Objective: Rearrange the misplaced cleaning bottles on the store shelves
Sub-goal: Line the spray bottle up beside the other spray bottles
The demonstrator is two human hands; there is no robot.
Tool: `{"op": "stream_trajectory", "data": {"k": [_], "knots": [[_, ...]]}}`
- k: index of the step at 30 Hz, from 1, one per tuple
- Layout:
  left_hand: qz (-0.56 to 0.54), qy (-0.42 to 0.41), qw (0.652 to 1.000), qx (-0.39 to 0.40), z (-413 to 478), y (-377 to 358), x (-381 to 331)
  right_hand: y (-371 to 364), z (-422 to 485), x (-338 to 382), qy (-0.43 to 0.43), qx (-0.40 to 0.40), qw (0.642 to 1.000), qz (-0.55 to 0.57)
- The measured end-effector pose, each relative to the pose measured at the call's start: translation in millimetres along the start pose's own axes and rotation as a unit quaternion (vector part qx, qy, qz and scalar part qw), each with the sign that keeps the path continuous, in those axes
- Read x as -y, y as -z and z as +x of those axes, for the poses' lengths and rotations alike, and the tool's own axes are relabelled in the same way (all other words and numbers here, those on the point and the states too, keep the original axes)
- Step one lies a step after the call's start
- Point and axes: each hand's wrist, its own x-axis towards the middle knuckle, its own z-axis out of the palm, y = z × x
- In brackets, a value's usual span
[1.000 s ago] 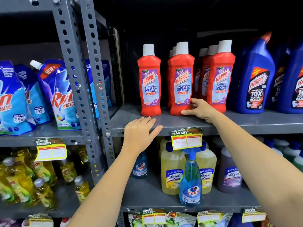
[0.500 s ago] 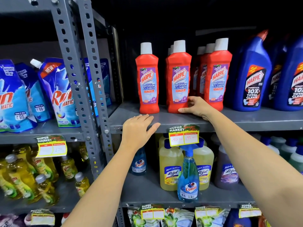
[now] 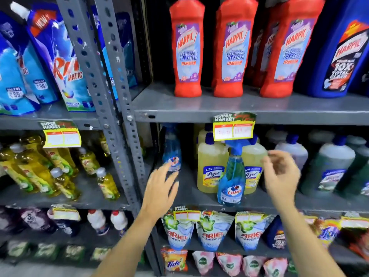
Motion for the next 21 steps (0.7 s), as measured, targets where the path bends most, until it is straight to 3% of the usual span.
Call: {"op": "stream_trajectory", "data": {"k": [3, 6, 11, 21], "knots": [[0.057, 0.040, 0.980, 0.184, -56.7, -42.2, 23.4, 0.5, -30.8, -48.4, -0.092, 0.140, 0.982, -0.083], [0.084, 0.059, 0.961, 0.257, -79.4, -64.5, 40.4, 1.6, -37.6, -79.9, -0.172, 0.217, 0.952, -0.128], [0.075, 0.059, 0.954, 0.283, -87.7, -87.0, 51.0, -0.5, -38.4, -109.4, -0.249, 0.322, 0.905, -0.127], [0.076, 0.043, 0.952, 0.292, -92.3, -95.1, 51.1, -18.0, -45.7, -114.8, -0.225, 0.292, 0.911, -0.184]]}}
